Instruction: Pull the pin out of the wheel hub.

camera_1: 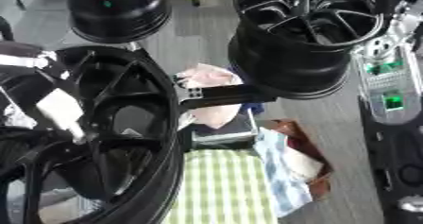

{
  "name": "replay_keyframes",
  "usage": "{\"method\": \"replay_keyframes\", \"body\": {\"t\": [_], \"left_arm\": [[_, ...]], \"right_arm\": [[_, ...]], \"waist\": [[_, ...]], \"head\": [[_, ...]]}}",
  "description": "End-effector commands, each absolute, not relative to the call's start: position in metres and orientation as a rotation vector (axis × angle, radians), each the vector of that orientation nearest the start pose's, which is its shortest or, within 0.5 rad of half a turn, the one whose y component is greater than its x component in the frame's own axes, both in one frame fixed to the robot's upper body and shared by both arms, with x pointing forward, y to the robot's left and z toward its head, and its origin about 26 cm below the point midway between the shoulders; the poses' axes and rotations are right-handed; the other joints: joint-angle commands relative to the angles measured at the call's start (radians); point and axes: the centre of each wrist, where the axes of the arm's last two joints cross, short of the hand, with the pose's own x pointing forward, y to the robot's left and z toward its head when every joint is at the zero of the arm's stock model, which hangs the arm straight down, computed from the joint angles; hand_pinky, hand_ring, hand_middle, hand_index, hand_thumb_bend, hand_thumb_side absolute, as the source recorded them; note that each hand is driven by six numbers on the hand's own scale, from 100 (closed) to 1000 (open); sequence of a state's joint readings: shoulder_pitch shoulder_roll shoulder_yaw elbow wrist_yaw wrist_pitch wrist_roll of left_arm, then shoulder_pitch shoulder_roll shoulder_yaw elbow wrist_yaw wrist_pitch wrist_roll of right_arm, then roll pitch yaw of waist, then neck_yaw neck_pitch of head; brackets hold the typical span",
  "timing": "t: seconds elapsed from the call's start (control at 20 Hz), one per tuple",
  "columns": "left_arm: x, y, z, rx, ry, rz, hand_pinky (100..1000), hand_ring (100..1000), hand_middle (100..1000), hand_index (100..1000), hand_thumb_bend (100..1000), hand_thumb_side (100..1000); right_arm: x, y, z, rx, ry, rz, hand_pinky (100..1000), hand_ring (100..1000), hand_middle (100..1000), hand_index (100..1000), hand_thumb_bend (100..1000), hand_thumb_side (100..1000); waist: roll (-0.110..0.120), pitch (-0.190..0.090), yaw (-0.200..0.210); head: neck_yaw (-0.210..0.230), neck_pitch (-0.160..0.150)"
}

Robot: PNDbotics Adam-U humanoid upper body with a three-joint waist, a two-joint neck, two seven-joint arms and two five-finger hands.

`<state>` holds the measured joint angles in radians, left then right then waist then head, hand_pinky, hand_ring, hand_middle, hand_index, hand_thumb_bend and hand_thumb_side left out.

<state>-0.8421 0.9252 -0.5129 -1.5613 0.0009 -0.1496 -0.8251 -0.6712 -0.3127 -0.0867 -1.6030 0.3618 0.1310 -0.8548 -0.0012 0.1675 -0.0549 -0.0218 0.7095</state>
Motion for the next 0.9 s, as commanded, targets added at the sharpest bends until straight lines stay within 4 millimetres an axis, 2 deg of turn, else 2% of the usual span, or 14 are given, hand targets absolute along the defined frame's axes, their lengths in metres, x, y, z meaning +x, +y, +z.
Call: {"method": "replay_keyframes", "body": {"t": [0.05, 0.25, 0.4, 0.55, 0.65, 0.9], "left_arm": [[0.372, 0.287, 0.314, 0.246, -1.480, -1.913, 714, 558, 346, 467, 373, 100], [0.366, 0.295, 0.342, 0.312, -1.602, -1.850, 714, 553, 337, 460, 367, 100], [0.366, 0.314, 0.365, 0.385, -1.697, -1.728, 713, 552, 331, 458, 339, 100], [0.365, 0.348, 0.386, 0.507, -1.744, -1.549, 715, 556, 335, 464, 276, 100], [0.363, 0.370, 0.400, 0.590, -1.765, -1.413, 721, 564, 342, 475, 200, 100], [0.352, 0.427, 0.427, 0.801, -1.774, -1.056, 719, 571, 361, 495, 125, 100]], "right_arm": [[0.386, -0.266, 0.254, -1.091, -2.257, -0.551, 725, 751, 666, 815, 100, 681], [0.386, -0.267, 0.253, -1.093, -2.258, -0.550, 725, 751, 667, 815, 100, 680], [0.386, -0.268, 0.254, -1.103, -2.258, -0.550, 726, 752, 668, 815, 100, 677], [0.386, -0.270, 0.255, -1.120, -2.259, -0.547, 727, 752, 668, 816, 100, 674], [0.385, -0.273, 0.256, -1.136, -2.254, -0.548, 727, 752, 668, 816, 100, 672], [0.385, -0.278, 0.256, -1.162, -2.246, -0.554, 728, 753, 669, 816, 100, 670]], "waist": [[0.001, -0.017, 0.002], [0.000, -0.020, 0.008], [-0.002, -0.022, 0.014], [-0.005, -0.024, 0.020], [-0.008, -0.025, 0.027], [-0.014, -0.028, 0.045]], "head": [[-0.004, -0.014], [-0.009, -0.015], [-0.014, -0.012], [-0.024, -0.009], [-0.033, -0.006], [-0.053, -0.005]]}}
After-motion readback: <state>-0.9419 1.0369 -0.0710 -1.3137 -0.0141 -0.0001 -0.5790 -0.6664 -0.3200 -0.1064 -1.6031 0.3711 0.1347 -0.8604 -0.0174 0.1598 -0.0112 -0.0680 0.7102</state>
